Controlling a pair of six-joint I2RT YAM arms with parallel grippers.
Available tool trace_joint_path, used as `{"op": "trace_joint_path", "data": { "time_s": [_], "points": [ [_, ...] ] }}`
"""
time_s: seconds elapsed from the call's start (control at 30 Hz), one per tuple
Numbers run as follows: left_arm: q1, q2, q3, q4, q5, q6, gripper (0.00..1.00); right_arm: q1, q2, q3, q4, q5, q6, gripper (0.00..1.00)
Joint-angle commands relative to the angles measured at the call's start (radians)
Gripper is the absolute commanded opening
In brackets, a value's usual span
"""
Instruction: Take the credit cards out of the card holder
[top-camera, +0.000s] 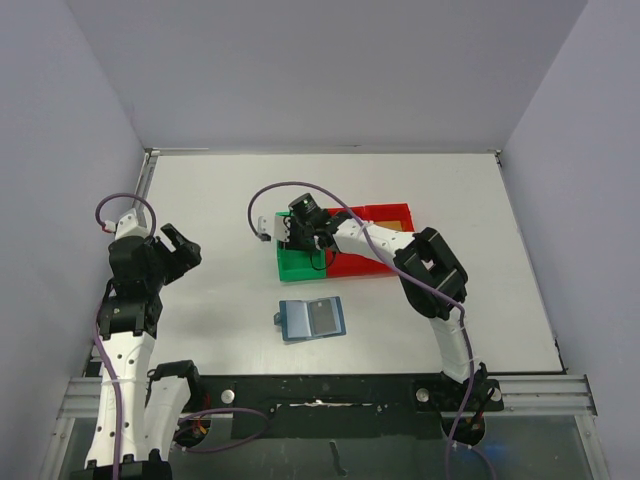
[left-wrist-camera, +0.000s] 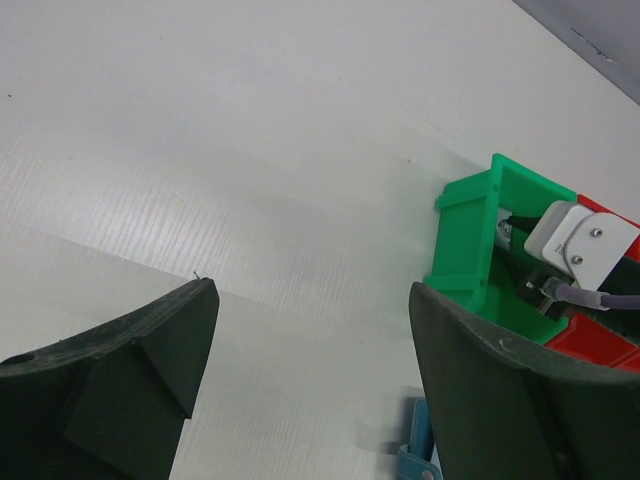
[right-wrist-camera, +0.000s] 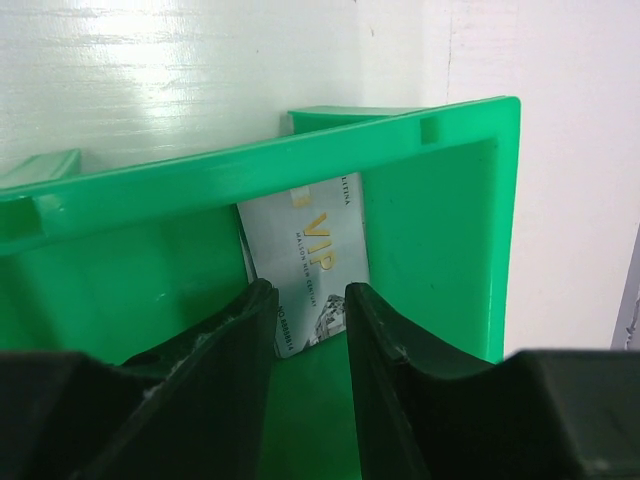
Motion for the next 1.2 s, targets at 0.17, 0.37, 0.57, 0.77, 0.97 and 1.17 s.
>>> {"op": "trace_joint_path", "data": {
  "time_s": [0.17,0.37,0.57,0.77,0.97,1.17],
  "points": [
    [0.007,0.000,0.011,0.042,0.022,0.007,0.76,-0.039,-0.322,-0.191,0.441,0.023,0.378,0.41],
    [0.010,-0.003,0.000,0.063,0.060,0.017,0.76,-0.089,-0.632,-0.547,0.714,0.110,0.764,0.62],
    [0.011,0.011,-0.009,0.079,0.109,0.025,0.76,-0.132,-0.862,-0.704,0.547,0.074,1.062,0.75],
    [0.010,0.059,-0.016,0.096,0.178,0.031,0.76,-0.153,-1.003,-0.764,0.307,0.054,1.229,0.77],
    [0.008,0.116,-0.028,0.147,0.369,0.018,0.76,-0.154,-1.143,-0.947,0.350,0.005,1.469,0.76],
    [-0.100,0.105,-0.119,0.405,0.636,-0.294,0.75,-0.151,-1.170,-1.092,0.449,-0.081,1.693,0.72]
  ]
}}
